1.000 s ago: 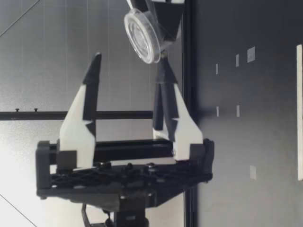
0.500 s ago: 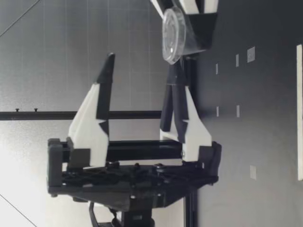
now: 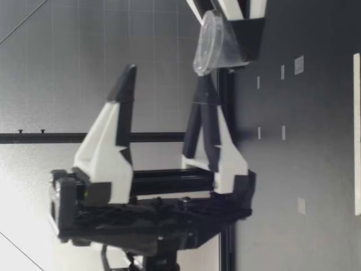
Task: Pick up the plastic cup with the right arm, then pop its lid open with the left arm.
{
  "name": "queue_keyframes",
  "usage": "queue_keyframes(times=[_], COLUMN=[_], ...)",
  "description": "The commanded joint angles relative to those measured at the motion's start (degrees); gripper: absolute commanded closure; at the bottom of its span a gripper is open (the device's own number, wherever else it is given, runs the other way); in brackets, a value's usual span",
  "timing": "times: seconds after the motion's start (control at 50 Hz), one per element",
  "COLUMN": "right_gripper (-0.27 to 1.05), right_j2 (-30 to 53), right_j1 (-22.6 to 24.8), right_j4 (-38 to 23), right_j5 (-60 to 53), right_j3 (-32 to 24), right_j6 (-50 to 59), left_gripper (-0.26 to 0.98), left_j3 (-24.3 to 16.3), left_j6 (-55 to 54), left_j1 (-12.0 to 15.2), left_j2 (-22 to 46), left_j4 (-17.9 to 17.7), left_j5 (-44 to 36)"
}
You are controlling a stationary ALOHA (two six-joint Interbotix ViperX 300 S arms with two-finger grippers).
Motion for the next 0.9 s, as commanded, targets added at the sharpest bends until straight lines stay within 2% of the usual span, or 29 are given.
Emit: queue_keyframes(times=[0.0, 0.34, 0.44, 0.78, 0.88], right_gripper=[0.45, 0.45, 0.45, 0.45, 0.45], right_j2=[0.3, -0.6, -1.8, -11.9, -15.0], right_j1=[-0.5, -0.4, -0.4, 0.8, 1.1], right_j4=[0.1, -0.3, -0.4, -0.9, -0.9], right_j5=[1.9, 2.4, 2.5, 3.5, 3.8], right_j3=[0.4, 0.2, 0.2, 2.2, 2.8], right_j6=[0.4, 1.2, 1.3, 1.3, 1.3], left_gripper=[0.01, 0.01, 0.01, 0.01, 0.01], left_j3=[-1.1, 0.4, 1.3, 7.5, 8.4], left_j6=[1.9, 8.3, 14.1, 59.6, 68.5], left_j1=[-0.2, -0.2, -0.2, -0.2, -0.4], left_j2=[-4.3, -5.6, -5.6, -8.6, -8.4], left_j4=[0.2, 0.2, 0.3, 0.3, 0.3], left_j5=[-1.2, -1.0, -0.9, -0.4, -0.4])
